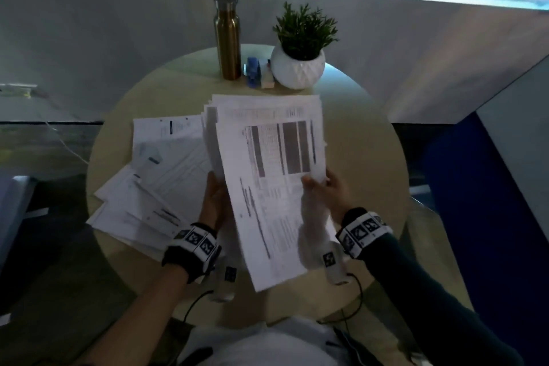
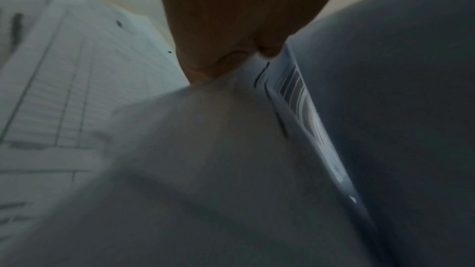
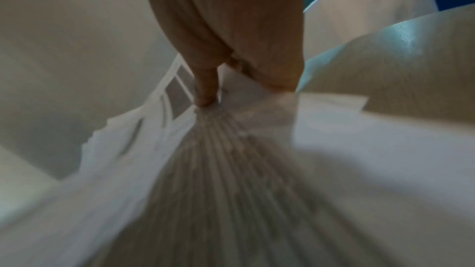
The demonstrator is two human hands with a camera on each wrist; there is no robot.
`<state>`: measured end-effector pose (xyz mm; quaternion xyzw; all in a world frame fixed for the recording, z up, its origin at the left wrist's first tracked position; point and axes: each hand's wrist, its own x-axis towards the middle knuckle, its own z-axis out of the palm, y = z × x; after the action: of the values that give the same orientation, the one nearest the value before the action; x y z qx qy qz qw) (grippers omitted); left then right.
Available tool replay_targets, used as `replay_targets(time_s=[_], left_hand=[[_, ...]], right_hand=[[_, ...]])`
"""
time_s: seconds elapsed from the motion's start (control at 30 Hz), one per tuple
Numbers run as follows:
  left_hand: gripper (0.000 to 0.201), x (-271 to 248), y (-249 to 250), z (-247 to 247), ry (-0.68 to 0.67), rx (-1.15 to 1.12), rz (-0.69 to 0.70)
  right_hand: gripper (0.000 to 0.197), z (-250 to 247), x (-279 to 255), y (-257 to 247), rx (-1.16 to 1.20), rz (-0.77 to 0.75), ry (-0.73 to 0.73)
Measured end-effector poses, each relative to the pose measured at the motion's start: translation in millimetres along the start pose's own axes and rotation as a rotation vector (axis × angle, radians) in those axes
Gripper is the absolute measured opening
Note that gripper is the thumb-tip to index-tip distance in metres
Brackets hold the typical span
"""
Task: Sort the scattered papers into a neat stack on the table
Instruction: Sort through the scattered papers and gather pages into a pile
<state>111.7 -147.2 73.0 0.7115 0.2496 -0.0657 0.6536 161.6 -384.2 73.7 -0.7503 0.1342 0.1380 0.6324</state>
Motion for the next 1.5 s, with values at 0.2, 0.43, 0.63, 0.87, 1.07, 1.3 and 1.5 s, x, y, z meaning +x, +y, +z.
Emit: replay_targets(time_s=[0.2, 0.43, 0.63, 0.87, 1.07, 1.3, 1.5], left_hand=[[0.063, -8.7, 12.3, 16.4, -0.049, 0.03, 0.158], [0.04, -20.7, 10.7, 32.3, -0.017, -0.033, 0.45], [0.03, -9.0, -23.2, 38.9, -0.077, 0.103, 0.325], [0.038, 8.3, -28.4, 24.4, 0.094, 0.186, 0.337], [0.074, 11.8, -74.9, -28.0, 0.475, 0.364, -0.242], [0.115, -3.8, -91.3, -72.4, 0.728, 0.152, -0.672], [0.104, 8.5, -91.0, -89.7, 0.729, 0.138, -0.672]], right_hand=[[0.042, -1.7, -21.1, -6.7, 0.104, -0.182, 0.119], [0.033, 4.7, -35.9, -3.5, 0.098, -0.428, 0.201], [0.037, 10.0, -24.9, 20.1, -0.123, -0.237, 0.222], [0.055, -42.0, -6.0, 12.6, -0.004, -0.14, 0.423], [0.055, -100.2, 3.5, 51.1, -0.58, 0.197, 0.37], [0.105, -69.7, 18.5, 37.0, -1.117, 0.331, 0.294], [0.047, 65.9, 49.6, 1.7, -0.769, -0.163, -0.209]])
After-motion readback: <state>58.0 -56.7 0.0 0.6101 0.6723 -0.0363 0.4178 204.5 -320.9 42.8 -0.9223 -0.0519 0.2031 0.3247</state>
